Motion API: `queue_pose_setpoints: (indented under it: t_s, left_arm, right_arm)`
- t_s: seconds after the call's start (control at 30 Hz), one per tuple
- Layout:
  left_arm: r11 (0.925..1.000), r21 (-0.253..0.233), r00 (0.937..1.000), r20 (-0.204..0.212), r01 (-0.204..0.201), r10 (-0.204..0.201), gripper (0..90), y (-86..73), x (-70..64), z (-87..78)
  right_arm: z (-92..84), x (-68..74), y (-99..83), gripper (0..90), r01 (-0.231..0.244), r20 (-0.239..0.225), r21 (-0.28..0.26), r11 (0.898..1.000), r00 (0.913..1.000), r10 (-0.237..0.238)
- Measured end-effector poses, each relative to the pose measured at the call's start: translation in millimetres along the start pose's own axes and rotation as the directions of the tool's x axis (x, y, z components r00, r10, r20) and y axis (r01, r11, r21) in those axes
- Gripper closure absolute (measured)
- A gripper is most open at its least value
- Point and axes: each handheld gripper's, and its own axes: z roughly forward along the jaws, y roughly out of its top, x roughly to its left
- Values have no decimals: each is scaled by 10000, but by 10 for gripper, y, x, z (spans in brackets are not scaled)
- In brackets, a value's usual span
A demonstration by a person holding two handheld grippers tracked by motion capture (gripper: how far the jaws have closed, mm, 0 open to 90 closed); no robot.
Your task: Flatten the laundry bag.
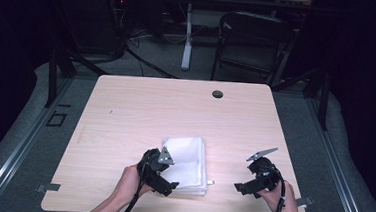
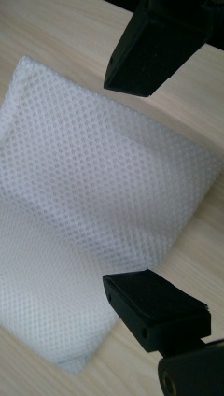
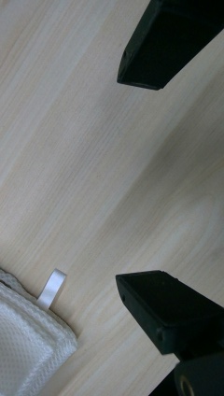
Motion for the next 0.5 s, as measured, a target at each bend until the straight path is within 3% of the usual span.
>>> queue_pose_setpoints:
  t_s: [0.17,0.27,0.5]
  left_arm:
    - [9996,107,9994,231,-262,259,96,44,-76,84]
    - [9989,276,9986,383,-374,363,100,72,-105,144]
    - [9967,469,9964,550,-670,644,113,151,-164,252]
  right_arm:
    - [23,12,-1,48,25,-240,96,10000,9997,-23]
    - [23,13,5,51,106,-51,213,9997,9999,-105]
    - [29,15,-2,52,27,-188,213,9998,9998,-23]
